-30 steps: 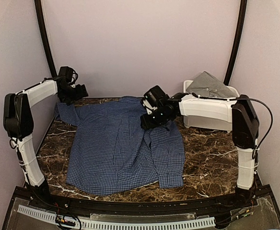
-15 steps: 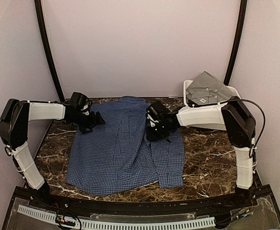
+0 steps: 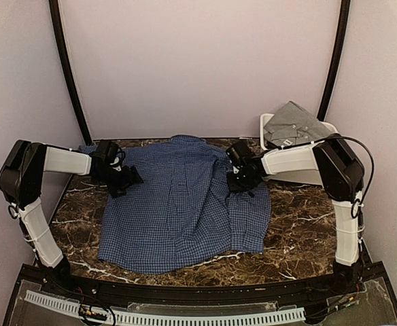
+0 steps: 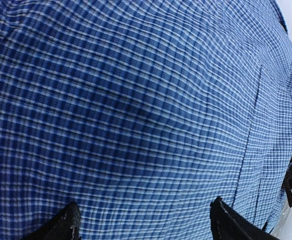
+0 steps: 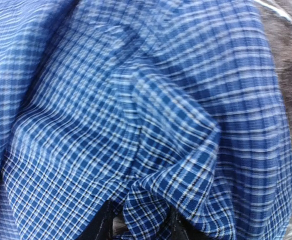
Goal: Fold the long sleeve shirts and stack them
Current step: Flatten out the crumpled shirt at the center of the board.
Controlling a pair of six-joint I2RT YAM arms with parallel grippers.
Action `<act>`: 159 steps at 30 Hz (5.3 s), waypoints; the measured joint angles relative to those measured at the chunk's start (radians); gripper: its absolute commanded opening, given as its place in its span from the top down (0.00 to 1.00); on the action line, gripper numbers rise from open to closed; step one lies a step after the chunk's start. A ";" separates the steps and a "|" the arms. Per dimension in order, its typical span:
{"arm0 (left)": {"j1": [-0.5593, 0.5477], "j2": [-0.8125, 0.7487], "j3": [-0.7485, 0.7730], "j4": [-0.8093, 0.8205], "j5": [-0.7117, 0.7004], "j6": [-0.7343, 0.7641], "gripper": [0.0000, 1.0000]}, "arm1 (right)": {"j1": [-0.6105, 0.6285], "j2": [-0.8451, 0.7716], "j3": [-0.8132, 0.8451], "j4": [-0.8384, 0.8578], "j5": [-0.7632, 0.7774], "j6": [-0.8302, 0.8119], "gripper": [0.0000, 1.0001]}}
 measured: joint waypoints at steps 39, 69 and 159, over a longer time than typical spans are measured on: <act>0.152 0.134 0.150 0.015 -0.037 0.057 0.12 | 0.250 -0.435 -0.509 -0.135 -0.053 0.059 0.62; 0.152 0.134 0.164 -0.025 -0.032 0.088 0.12 | 0.161 -0.659 -0.550 -0.250 0.029 0.122 0.27; -0.383 -0.757 -0.475 -0.697 -0.324 -0.558 0.27 | 0.404 -0.420 -0.449 -0.085 -0.101 -0.103 0.88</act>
